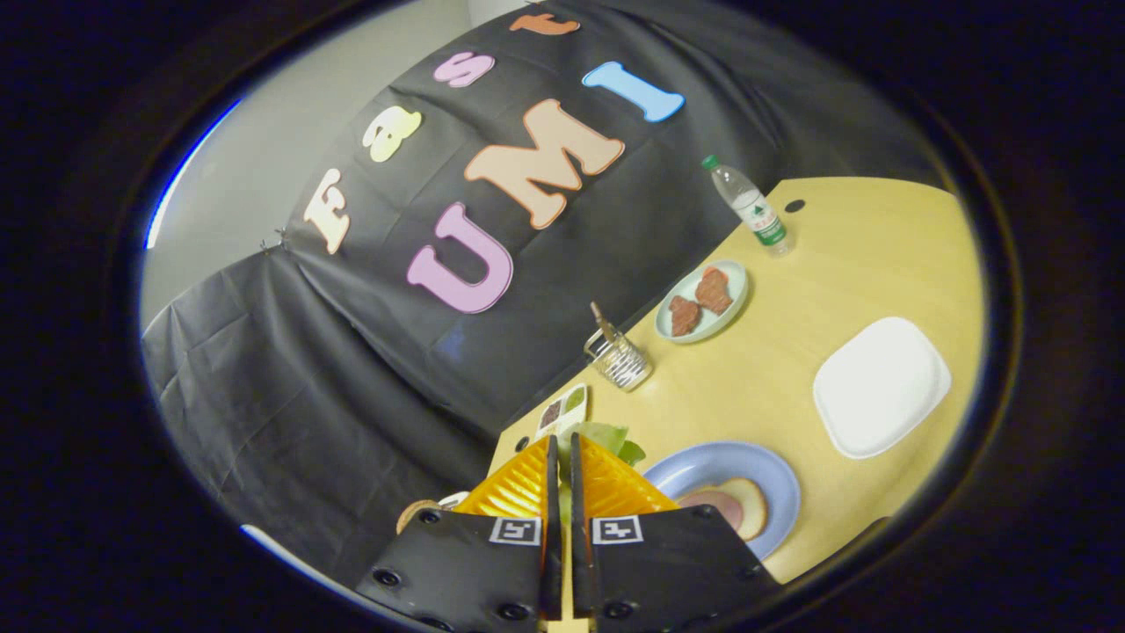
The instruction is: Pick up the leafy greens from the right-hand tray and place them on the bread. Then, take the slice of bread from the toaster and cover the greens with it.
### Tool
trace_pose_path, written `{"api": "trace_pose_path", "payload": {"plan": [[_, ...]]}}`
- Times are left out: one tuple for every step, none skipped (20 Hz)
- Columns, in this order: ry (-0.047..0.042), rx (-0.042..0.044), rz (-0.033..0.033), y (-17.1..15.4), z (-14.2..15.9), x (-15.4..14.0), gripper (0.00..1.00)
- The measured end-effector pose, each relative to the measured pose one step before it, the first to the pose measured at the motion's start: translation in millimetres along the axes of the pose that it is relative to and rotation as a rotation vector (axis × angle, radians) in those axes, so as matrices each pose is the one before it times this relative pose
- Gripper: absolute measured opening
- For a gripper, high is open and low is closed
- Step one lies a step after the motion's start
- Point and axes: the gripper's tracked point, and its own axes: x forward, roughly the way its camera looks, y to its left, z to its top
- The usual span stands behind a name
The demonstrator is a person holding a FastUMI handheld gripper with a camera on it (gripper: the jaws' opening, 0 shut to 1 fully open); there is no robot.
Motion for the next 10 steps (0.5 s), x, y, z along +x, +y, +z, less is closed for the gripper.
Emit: {"api": "trace_pose_path", "payload": {"plan": [[0.01450, -0.01316, -0.00418, -1.79, -9.42, 2.80, 0.08], [0.01394, -0.01104, -0.00595, -3.74, -8.31, 2.20, 0.08], [0.01321, -0.00605, -0.00803, -3.64, -8.29, 0.89, 0.07], [0.01220, -0.00211, -0.01058, -5.90, -7.84, 1.46, 0.07], [0.01185, -0.00378, -0.01458, -7.16, -5.62, 0.72, 0.08], [0.00257, -0.00226, -0.01280, -6.55, -3.15, 0.56, 0.08], [0.00005, -0.00118, -0.01515, -7.79, -0.89, -0.22, 0.07], [0.00352, -0.00723, -0.01751, -7.74, -2.95, -1.73, 0.07], [0.00493, -0.01456, -0.02623, -9.73, -1.52, -2.09, 0.07], [0.00483, -0.01404, -0.02822, -10.64, -1.08, -1.79, 0.07]]}}
